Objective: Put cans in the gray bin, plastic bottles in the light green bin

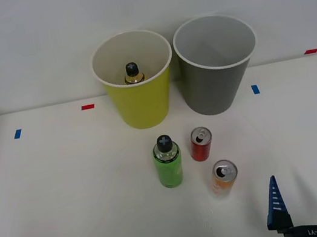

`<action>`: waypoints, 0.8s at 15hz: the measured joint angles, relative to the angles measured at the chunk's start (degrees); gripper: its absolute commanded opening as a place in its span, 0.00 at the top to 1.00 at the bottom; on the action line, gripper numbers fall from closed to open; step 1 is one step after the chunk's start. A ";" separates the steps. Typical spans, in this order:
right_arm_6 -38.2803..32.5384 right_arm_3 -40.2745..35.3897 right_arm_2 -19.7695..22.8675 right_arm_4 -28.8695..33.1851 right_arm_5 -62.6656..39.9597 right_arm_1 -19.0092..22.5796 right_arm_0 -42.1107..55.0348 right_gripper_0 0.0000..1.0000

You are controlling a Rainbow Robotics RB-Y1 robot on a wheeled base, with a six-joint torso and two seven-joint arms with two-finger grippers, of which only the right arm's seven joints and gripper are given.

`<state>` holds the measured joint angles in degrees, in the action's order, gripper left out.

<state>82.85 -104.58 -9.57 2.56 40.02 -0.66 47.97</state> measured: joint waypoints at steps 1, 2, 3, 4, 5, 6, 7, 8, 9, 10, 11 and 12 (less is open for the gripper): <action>0.01 0.00 0.03 -0.12 0.08 0.23 0.12 0.00; 0.07 0.00 0.22 -0.16 0.28 0.46 0.17 0.00; 0.15 0.00 0.39 -0.08 0.48 0.64 0.18 0.00; 0.18 0.00 0.48 -0.04 0.55 0.70 0.19 0.00; 0.19 0.00 0.50 -0.03 0.58 0.72 0.19 0.00; 0.20 0.00 0.51 -0.02 0.59 0.73 0.19 0.00; 0.20 0.00 0.51 -0.02 0.59 0.74 0.19 0.00; 0.20 0.00 0.51 -0.02 0.59 0.74 0.19 0.00; 0.20 0.00 0.51 -0.02 0.59 0.74 0.19 0.00; 0.20 0.00 0.51 -0.02 0.59 0.74 0.19 0.00; 0.20 0.00 0.51 -0.02 0.59 0.74 0.19 0.00; 0.20 0.00 0.52 -0.02 0.59 0.74 0.19 0.00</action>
<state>83.05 -104.58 -9.06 2.54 40.61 0.08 48.16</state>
